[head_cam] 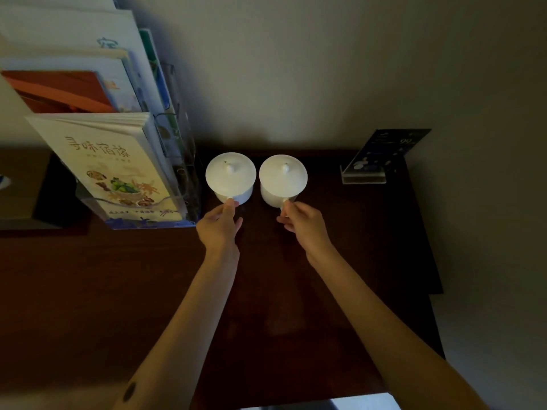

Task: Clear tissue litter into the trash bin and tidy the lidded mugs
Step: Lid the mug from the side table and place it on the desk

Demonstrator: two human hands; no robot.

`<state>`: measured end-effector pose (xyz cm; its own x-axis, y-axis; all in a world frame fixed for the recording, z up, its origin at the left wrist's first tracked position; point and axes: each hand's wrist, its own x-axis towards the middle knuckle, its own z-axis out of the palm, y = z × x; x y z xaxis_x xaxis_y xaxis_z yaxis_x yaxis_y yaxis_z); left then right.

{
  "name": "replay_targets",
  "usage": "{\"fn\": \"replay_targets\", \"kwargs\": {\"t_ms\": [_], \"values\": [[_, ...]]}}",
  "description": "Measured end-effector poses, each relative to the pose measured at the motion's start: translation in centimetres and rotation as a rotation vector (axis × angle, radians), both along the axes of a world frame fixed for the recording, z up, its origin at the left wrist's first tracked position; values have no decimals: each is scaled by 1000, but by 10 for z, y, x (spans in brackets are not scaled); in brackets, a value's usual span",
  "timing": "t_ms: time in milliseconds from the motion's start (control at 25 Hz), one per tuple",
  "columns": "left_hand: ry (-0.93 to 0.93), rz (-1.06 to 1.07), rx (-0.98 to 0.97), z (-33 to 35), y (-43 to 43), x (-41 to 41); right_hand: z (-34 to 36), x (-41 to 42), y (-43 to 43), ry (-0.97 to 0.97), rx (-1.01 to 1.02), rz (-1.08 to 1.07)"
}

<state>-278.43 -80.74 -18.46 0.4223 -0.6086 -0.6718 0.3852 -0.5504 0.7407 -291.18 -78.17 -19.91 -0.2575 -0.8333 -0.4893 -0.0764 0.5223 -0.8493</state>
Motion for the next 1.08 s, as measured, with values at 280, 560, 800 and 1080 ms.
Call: {"fn": "replay_targets", "kwargs": {"t_ms": [280,560,800,1080], "values": [[-37,-9,-15,-7,-7,-1,-2,0,-14,14,20,23],[-75,-60,-20,-10,-11,-2,-2,2,-19,18,23,39],[-112,-97,-32,-12,-9,-2,-3,0,-20,21,17,55],[-280,-228,-114,-17,-4,2,-3,1,-20,25,16,72]]}}
